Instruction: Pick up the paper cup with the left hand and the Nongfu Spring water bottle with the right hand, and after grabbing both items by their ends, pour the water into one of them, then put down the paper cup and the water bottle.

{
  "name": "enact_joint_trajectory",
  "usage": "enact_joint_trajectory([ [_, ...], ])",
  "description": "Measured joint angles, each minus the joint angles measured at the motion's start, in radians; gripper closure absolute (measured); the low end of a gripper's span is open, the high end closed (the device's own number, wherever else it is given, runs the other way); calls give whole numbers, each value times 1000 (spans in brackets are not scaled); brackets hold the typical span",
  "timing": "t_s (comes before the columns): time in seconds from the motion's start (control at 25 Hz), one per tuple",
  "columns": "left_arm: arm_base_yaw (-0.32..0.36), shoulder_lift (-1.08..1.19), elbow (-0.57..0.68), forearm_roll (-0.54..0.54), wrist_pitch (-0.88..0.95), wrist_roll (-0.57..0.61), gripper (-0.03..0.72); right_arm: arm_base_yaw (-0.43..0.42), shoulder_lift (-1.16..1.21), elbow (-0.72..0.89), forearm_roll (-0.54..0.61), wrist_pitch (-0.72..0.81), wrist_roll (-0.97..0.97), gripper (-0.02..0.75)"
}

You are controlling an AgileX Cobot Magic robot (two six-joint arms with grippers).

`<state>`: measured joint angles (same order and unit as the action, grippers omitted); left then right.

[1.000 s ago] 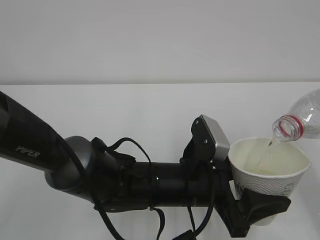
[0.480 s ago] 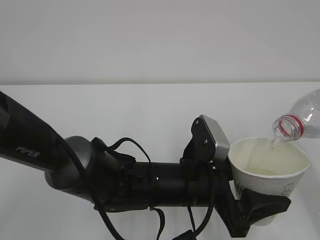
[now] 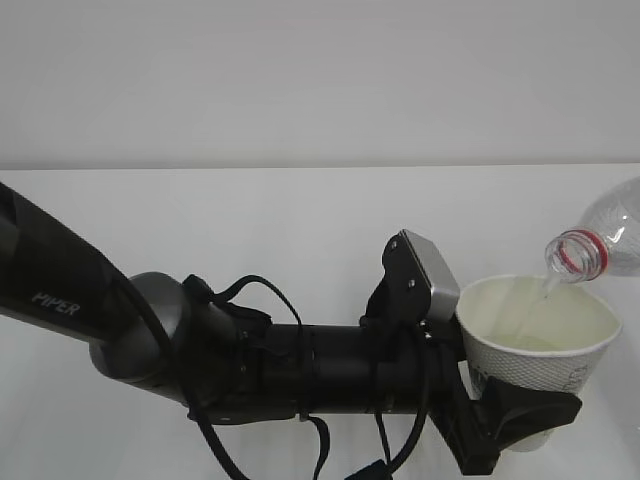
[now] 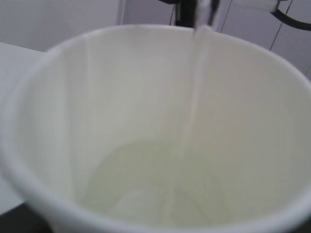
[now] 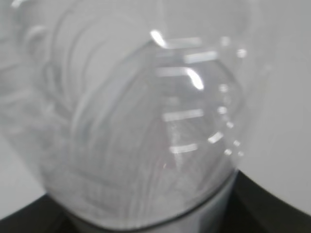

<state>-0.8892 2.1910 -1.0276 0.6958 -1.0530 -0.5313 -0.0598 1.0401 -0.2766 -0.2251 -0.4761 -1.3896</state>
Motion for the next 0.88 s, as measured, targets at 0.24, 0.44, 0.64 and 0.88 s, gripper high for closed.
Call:
enact_joint_trajectory([
  [0.24, 0, 0, 0, 0, 0, 0, 144, 0, 0, 0, 0, 0, -4, 289],
  [0.44, 0, 0, 0, 0, 0, 0, 144, 0, 0, 0, 0, 0, -8, 289],
  [0.64, 0, 0, 0, 0, 0, 0, 144, 0, 0, 0, 0, 0, -10, 289],
  [0.88, 0, 0, 0, 0, 0, 0, 144, 0, 0, 0, 2, -2, -11, 289],
])
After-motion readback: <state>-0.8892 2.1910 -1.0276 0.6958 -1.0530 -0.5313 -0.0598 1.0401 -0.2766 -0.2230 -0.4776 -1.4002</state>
